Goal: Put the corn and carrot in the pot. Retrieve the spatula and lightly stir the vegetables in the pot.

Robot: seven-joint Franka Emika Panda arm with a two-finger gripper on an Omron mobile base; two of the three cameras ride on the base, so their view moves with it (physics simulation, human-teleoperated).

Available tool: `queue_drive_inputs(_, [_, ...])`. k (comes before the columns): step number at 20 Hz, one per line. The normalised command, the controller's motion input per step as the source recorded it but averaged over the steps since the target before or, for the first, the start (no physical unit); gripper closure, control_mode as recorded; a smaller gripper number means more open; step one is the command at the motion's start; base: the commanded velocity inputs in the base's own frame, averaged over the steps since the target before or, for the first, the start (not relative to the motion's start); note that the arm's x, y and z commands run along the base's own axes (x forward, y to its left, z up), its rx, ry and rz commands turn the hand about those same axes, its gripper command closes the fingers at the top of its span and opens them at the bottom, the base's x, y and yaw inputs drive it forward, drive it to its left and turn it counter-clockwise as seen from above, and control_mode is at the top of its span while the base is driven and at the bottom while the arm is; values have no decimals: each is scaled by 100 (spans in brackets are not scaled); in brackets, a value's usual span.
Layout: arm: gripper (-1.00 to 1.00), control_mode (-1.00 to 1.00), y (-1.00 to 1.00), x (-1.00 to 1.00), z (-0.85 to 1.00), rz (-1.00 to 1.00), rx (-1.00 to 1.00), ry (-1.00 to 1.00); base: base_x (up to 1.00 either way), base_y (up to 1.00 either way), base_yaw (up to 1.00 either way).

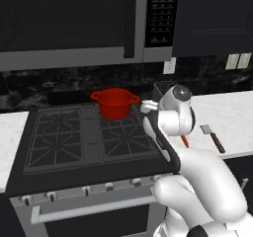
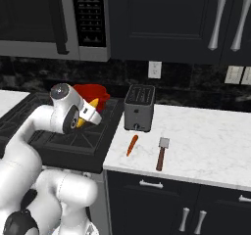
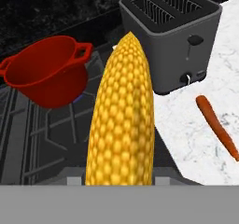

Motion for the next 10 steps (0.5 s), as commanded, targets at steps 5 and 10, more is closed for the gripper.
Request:
queue_drive_inputs(5, [100, -100, 55, 76, 11, 0, -1, 0, 0, 0, 0])
queue_drive_inputs(10, [100, -100, 38, 26, 47, 0, 3, 0, 0, 0, 0])
